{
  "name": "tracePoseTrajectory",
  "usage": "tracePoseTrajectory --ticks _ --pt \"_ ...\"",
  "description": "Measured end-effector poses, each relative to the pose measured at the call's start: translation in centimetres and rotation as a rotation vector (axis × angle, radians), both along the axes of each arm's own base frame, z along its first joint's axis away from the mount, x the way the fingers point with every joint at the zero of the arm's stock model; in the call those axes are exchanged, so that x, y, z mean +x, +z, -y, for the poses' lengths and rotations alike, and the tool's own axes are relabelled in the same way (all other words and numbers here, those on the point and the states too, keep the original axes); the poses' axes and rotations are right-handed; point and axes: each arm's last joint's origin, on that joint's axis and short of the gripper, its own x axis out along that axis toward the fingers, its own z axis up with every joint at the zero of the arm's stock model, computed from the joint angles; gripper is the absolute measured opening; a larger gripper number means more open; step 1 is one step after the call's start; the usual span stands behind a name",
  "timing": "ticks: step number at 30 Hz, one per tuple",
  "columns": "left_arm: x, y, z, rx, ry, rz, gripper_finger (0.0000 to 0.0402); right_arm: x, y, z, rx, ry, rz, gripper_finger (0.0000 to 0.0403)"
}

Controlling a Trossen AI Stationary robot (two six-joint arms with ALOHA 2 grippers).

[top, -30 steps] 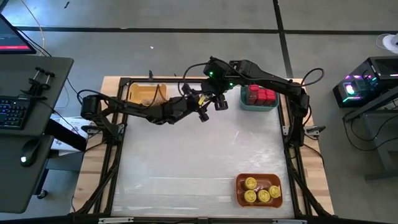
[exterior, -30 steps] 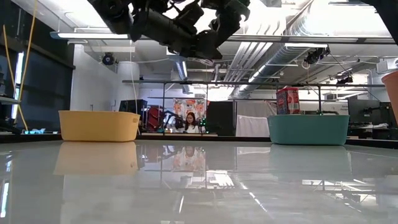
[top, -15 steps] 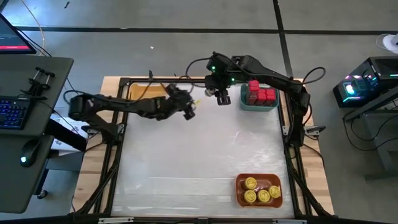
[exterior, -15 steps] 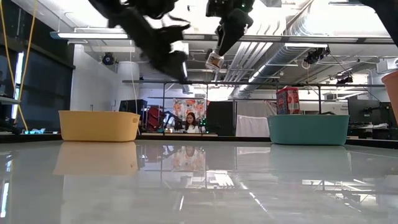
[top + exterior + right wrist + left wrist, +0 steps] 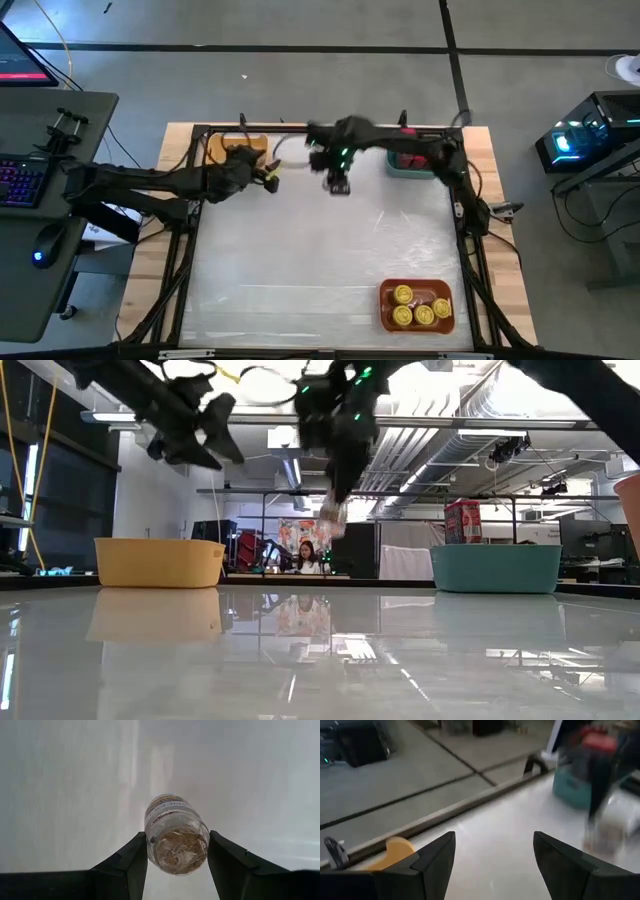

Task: Sort spices by type
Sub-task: Put the brown seasoning bottle into the yellow bin

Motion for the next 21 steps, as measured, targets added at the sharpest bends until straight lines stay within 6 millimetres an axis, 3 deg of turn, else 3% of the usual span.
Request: tracePoseTrajectory --ticks 4,11,17,21 --pt "-0.6 1.7 0.0 0.047 0.005 0.091 0.0252 2.0 -3.9 -2.7 -0.030 0.062 -0.118 0.0170" --pt "-1.2 3.3 0.0 0.112 0.005 0.152 0.0252 3.8 -8.4 -5.3 -0.037 0.092 -0.224 0.0170" --pt "-1.2 3.8 0.0 0.119 0.002 0.157 0.0252 4.3 -8.9 -6.8 -0.043 0.111 -0.219 0.0171" --pt "-1.2 4.1 0.0 0.146 -0.009 0.134 0.0252 4.7 -8.9 -7.2 -0.049 0.122 -0.181 0.0234"
